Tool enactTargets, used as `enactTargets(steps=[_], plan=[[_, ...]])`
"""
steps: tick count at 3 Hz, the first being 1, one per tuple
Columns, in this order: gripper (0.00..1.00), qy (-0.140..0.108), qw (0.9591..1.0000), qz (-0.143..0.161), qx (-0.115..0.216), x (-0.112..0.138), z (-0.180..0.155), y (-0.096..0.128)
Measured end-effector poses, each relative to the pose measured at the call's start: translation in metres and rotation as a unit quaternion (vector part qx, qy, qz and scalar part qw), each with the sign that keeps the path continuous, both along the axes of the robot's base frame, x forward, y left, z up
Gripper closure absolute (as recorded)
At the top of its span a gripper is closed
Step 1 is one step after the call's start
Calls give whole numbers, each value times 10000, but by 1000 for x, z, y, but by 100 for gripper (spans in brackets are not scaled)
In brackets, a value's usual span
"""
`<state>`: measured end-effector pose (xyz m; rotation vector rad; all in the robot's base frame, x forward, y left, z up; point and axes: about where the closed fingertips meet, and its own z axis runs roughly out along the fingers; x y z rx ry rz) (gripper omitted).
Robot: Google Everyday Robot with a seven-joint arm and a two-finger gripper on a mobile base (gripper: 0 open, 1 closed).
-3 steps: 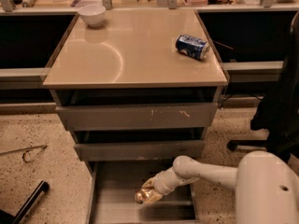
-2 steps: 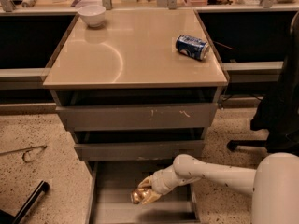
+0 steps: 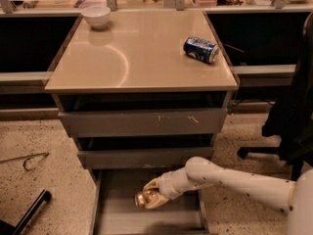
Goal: Pick orange can from bottom drawer and place on counter
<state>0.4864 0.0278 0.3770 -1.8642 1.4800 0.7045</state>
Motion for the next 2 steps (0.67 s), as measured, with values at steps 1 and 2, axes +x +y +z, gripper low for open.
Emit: enactTargets(steps=[1,2], plan=[[100,-614,9980,-128,120,9,82,5],[100,-1297,9911,-265,154,19,158,13]])
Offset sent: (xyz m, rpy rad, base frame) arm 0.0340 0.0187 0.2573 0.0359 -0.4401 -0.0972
